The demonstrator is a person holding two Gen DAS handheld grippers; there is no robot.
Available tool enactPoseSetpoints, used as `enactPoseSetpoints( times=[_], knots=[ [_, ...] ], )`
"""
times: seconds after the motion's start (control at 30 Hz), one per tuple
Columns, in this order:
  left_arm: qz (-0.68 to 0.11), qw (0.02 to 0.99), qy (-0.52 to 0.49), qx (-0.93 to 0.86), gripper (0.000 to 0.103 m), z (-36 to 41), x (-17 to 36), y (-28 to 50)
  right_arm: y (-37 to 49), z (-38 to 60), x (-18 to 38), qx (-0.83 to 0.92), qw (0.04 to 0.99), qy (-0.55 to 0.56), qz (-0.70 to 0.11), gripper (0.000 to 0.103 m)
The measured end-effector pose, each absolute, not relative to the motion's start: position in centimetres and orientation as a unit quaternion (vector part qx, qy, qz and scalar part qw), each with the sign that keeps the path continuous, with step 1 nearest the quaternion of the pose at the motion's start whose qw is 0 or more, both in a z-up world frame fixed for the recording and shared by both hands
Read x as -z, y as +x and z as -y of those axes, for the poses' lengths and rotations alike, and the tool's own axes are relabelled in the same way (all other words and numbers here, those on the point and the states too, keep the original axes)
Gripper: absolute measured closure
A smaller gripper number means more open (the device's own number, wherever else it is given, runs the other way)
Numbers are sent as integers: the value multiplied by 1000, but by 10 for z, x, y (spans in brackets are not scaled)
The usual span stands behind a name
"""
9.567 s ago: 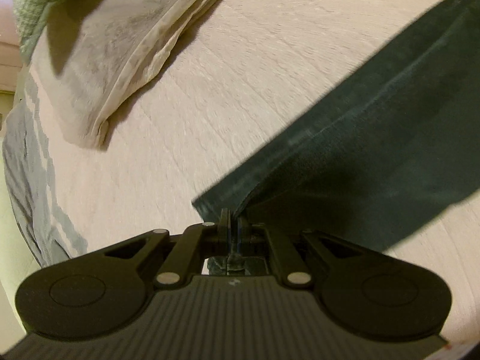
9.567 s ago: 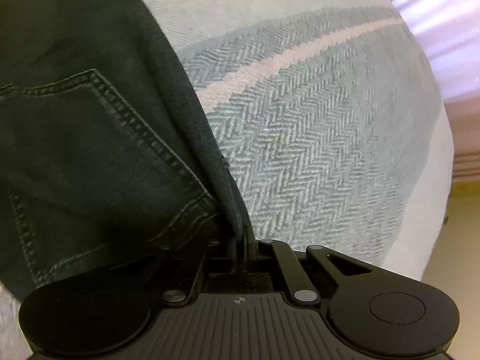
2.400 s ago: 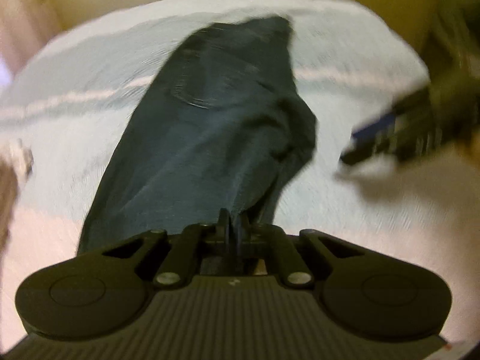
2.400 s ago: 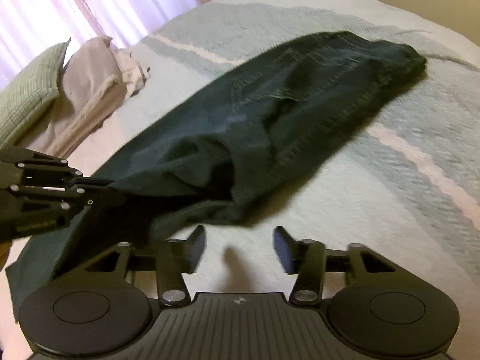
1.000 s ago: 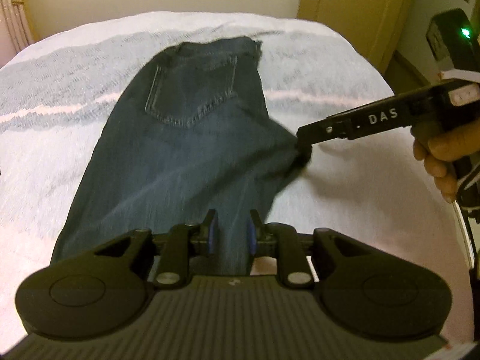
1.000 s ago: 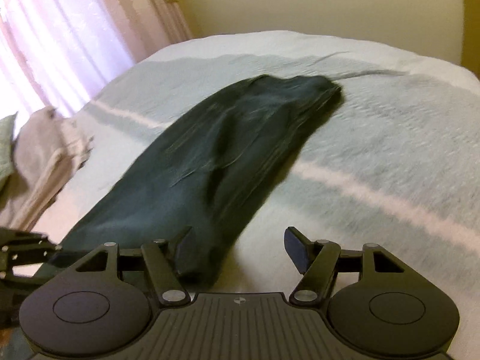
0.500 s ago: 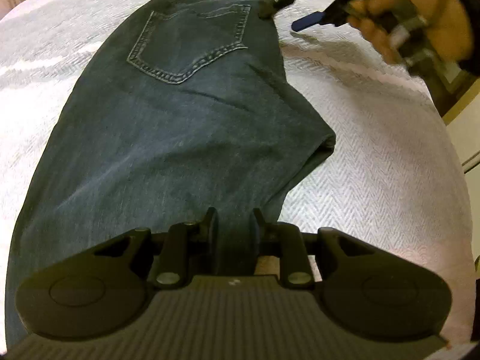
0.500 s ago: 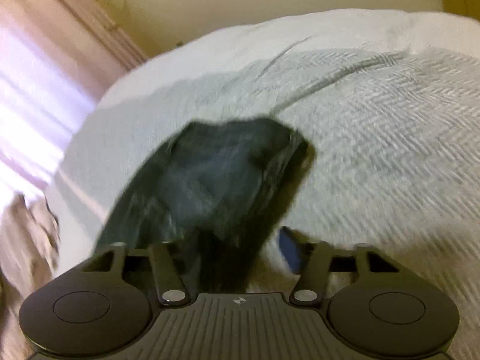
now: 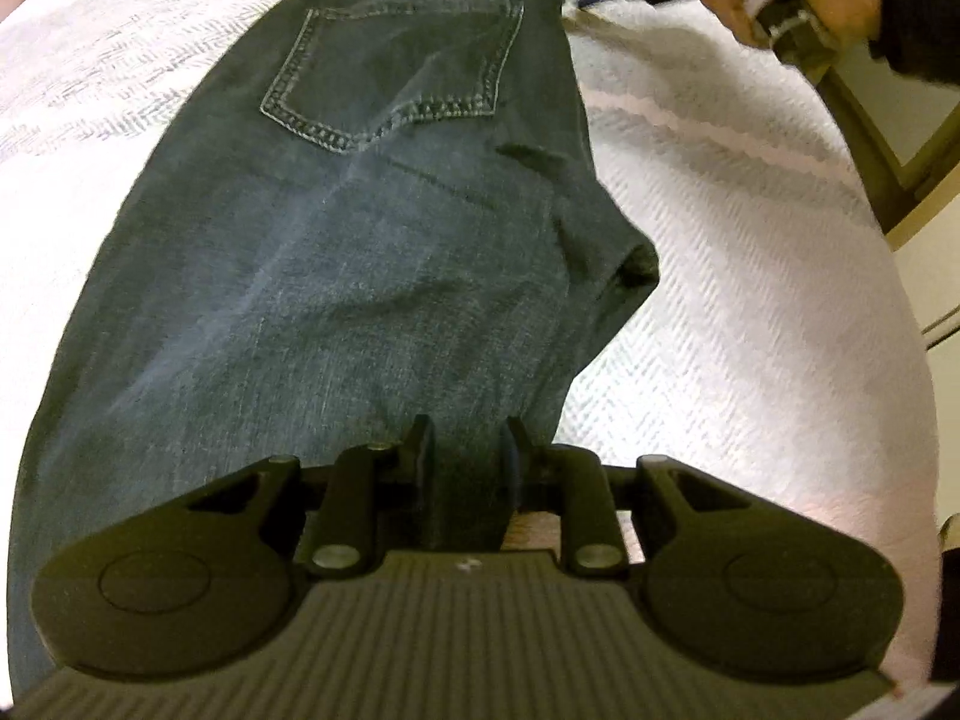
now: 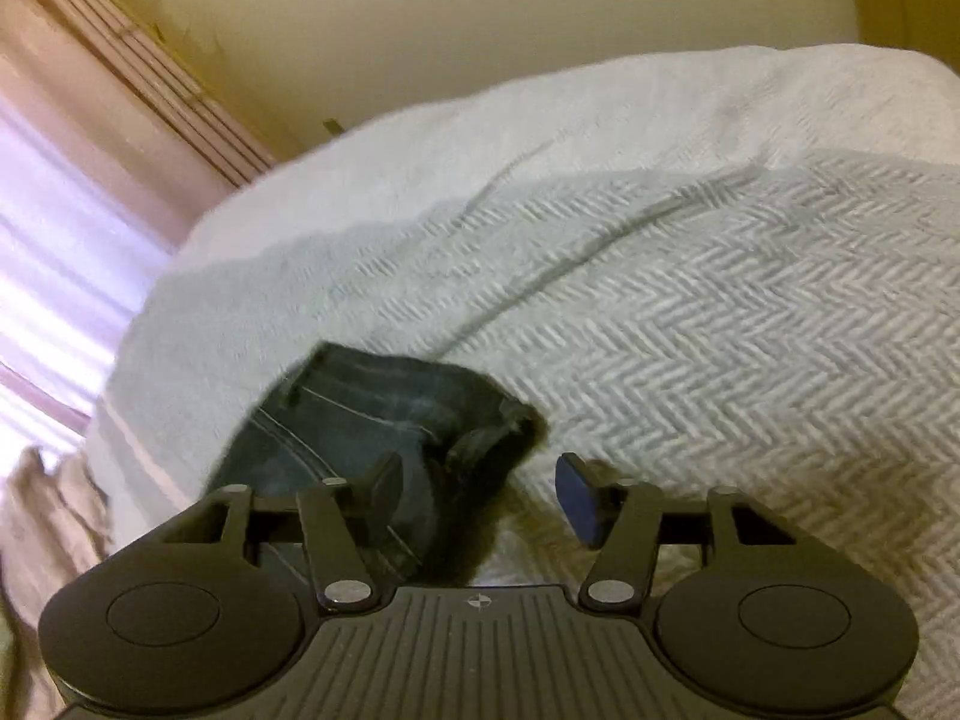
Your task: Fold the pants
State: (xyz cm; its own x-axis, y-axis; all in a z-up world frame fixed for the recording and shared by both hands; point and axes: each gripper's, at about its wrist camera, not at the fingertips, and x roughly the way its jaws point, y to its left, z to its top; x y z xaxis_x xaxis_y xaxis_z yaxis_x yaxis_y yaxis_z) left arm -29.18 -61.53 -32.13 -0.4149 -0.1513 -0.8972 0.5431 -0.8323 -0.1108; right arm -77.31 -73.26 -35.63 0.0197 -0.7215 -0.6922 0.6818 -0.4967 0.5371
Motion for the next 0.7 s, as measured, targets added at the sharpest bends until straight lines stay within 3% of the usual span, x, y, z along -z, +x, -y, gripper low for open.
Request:
enactPoseSetpoints(
  times=[0.2, 0.23, 0.3, 0.5, 0.53, 0.57, 0.7],
  knots=[
    [-212, 285, 432, 829, 82, 634, 293, -279, -786, 761, 386, 672, 472, 567, 65, 53],
    [-216, 300, 434, 822, 84, 640, 296, -276, -786, 763, 390, 667, 465, 578, 70, 85],
    [-226, 314, 452, 804, 84, 647, 310, -274, -790, 773, 385, 671, 480, 563, 55, 93],
    [-258, 315, 473, 781, 84, 649, 340, -263, -795, 789, 391, 663, 507, 550, 15, 92],
    [-261, 317, 471, 781, 84, 649, 340, -261, -796, 782, 393, 664, 499, 556, 30, 85],
    [-261, 318, 471, 781, 84, 647, 340, -262, -795, 778, 392, 670, 491, 556, 31, 68],
    [-260, 333, 472, 774, 84, 640, 334, -256, -778, 753, 373, 708, 482, 516, -8, 61]
  ],
)
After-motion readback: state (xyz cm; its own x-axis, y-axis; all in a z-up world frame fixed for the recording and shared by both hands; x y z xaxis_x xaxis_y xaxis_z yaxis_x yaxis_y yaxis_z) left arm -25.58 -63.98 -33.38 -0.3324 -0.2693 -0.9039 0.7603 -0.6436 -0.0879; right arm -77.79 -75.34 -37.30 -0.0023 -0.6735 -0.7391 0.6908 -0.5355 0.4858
